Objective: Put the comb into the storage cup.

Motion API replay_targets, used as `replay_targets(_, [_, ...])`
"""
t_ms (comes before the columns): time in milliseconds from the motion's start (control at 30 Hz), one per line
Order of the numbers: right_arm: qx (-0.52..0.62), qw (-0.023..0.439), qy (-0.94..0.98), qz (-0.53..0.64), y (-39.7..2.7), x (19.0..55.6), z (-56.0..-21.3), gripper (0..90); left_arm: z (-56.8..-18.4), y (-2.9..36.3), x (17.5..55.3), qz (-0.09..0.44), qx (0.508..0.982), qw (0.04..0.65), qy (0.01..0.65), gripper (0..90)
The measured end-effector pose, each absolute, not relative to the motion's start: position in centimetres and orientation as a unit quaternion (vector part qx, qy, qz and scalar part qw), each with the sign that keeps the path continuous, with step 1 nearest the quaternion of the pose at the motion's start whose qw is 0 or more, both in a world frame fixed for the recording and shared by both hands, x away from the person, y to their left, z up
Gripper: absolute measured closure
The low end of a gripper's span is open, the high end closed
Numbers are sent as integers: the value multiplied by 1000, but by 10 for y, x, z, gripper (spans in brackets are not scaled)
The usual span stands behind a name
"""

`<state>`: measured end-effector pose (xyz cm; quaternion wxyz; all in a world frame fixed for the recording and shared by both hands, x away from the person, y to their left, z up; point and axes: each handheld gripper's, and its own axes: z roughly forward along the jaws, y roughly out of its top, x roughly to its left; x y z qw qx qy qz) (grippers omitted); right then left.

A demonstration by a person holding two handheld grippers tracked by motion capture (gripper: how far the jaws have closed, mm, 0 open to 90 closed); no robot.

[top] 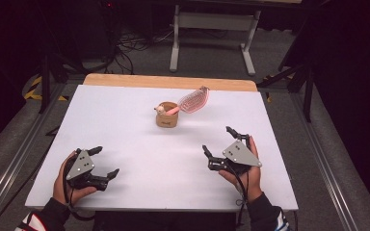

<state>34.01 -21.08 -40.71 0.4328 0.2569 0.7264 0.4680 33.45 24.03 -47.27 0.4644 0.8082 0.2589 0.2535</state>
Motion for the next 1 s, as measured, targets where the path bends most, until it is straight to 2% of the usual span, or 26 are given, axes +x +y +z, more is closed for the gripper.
replay_targets(633, [254, 437, 750, 426, -223, 332, -430, 75, -473, 239, 334, 254, 809, 463, 258, 62])
replay_targets(1000, [279, 423, 756, 414, -240, 328, -445, 56, -474, 237, 335, 250, 810, 464, 258, 62])
